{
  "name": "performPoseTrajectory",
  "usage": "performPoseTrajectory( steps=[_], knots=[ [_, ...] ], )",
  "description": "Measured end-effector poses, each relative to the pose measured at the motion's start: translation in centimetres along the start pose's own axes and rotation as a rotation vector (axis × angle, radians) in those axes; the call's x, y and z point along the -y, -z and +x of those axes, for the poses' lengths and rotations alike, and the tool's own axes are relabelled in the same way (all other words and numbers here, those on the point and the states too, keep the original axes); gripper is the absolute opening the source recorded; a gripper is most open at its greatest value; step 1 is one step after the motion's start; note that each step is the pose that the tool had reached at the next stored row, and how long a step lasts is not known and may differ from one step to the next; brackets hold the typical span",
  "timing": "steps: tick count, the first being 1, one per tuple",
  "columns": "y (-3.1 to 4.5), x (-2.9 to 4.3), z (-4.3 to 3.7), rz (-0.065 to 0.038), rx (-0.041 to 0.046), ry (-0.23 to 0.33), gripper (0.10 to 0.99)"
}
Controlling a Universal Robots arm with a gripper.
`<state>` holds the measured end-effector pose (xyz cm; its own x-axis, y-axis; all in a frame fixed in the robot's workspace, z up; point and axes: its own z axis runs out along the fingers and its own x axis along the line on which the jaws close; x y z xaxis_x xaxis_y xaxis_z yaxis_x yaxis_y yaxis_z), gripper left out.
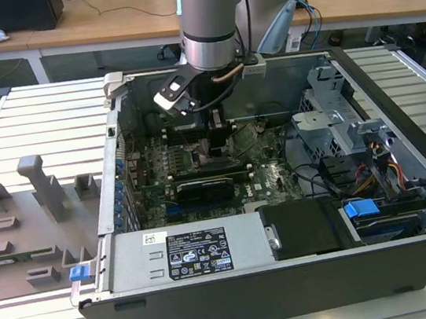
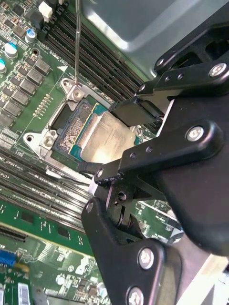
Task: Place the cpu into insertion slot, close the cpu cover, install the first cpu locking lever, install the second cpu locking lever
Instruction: 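Place the cpu into insertion slot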
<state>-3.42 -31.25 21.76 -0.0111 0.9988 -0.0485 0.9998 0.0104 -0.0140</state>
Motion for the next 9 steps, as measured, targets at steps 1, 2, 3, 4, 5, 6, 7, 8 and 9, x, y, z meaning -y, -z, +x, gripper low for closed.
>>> performPoseTrajectory(
  steps=[1,2,3,4,5,6,7,8,9],
  knots=[
    [-0.25,0.02,0.08,0.000,-0.0008,0.000,0.541],
    [-0.39,0.06,0.11,0.000,-0.0011,0.000,0.541],
    [-0.48,0.09,0.13,0.000,-0.0014,0.000,0.541],
    [-0.59,0.21,0.14,0.000,-0.0027,0.000,0.541],
    [-0.66,0.29,0.15,0.000,-0.0042,0.000,0.541],
    [-0.80,0.32,0.16,0.000,-0.0051,0.000,0.541],
    [-0.88,0.33,0.16,0.000,-0.0053,0.000,0.541],
    [-0.93,0.33,0.16,0.000,-0.0055,0.000,0.541],
    [-0.96,0.33,0.15,0.000,-0.0054,0.000,0.541]
  ],
)
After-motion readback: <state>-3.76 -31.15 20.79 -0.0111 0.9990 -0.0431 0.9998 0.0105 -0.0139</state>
